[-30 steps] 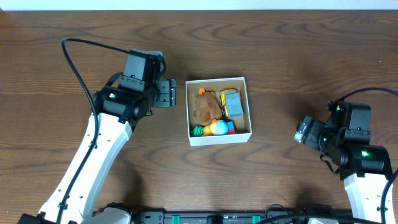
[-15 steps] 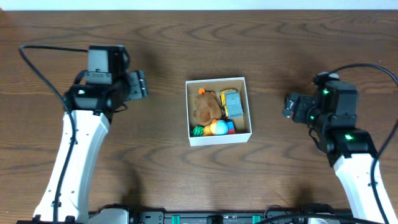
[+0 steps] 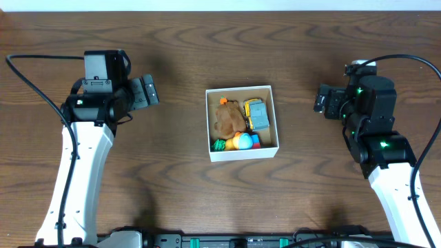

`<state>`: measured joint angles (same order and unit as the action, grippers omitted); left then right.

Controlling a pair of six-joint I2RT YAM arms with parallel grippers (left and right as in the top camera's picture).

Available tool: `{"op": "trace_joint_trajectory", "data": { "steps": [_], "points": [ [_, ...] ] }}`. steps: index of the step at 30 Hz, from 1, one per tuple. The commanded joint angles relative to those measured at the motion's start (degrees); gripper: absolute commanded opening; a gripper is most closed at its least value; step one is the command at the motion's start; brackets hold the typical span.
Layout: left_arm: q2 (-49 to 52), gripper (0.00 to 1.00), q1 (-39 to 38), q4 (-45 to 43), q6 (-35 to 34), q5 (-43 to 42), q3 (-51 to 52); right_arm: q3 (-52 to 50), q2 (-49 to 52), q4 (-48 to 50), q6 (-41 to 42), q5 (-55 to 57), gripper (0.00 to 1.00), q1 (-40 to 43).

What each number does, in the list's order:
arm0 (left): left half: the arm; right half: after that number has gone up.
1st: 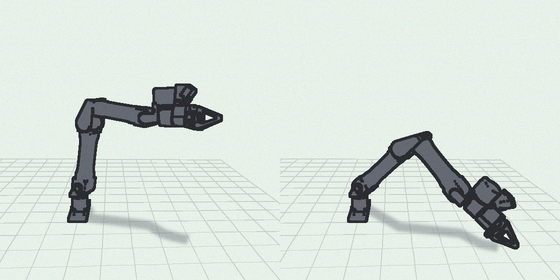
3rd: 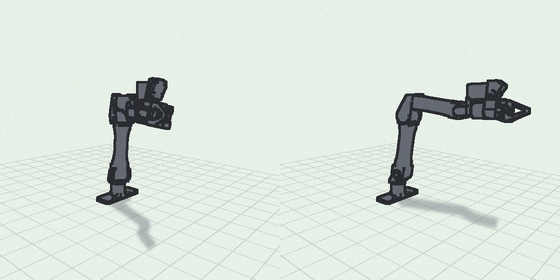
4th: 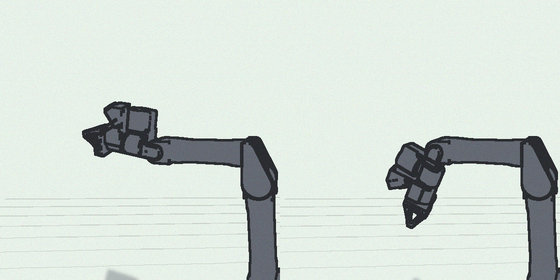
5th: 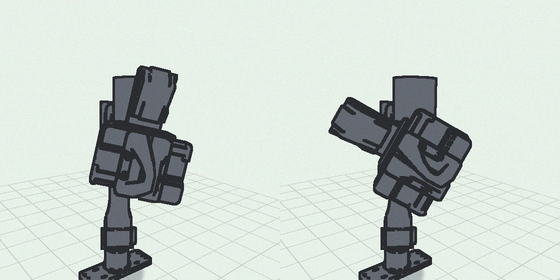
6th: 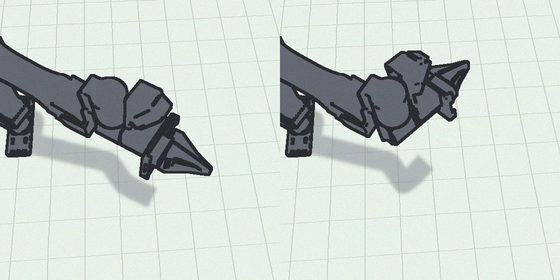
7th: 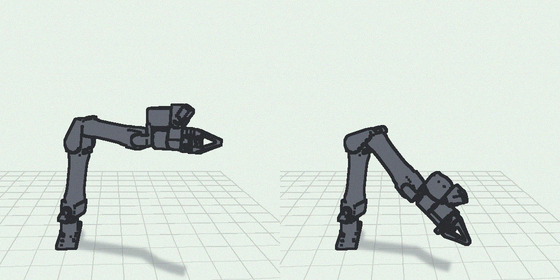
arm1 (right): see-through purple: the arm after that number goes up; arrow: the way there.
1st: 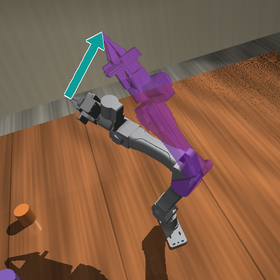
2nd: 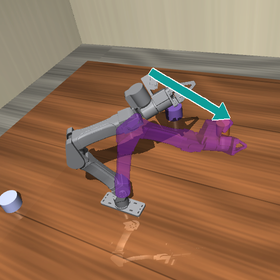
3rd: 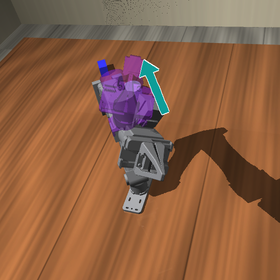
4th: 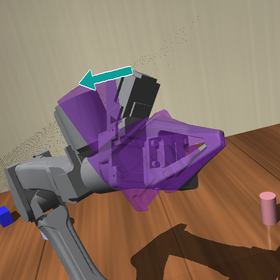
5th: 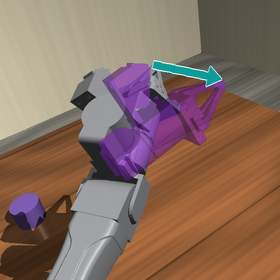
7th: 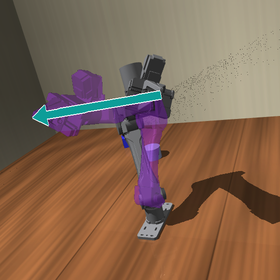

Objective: Pack container

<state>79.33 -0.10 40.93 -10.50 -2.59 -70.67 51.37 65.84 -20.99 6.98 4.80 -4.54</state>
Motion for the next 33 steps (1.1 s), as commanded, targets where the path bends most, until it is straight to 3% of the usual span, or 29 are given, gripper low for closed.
{"op": "trace_joint_trajectory", "data": {
  "steps": [1,8,17,33],
  "points": [
    [-1.01,0.98,0.31,-0.72,0.61,0.68,-0.07,1.05,-1.57,-0.31,-0.96,0.9,0.99,-0.35],
    [-6.19,0.98,0.31,3.91,-0.02,0.79,-0.04,1.03,-11.52,-5.64,2.84,2.75,0.99,-0.37],
    [-22.25,0.98,0.31,2.84,-0.02,1.99,5.33,0.37,-26.67,-17.03,4.0,7.26,0.99,-0.37],
    [-50.45,0.98,0.31,-2.14,-1.16,-2.43,31.43,-10.38,-47.41,-27.65,11.47,4.63,0.99,-0.37]
  ]
}}
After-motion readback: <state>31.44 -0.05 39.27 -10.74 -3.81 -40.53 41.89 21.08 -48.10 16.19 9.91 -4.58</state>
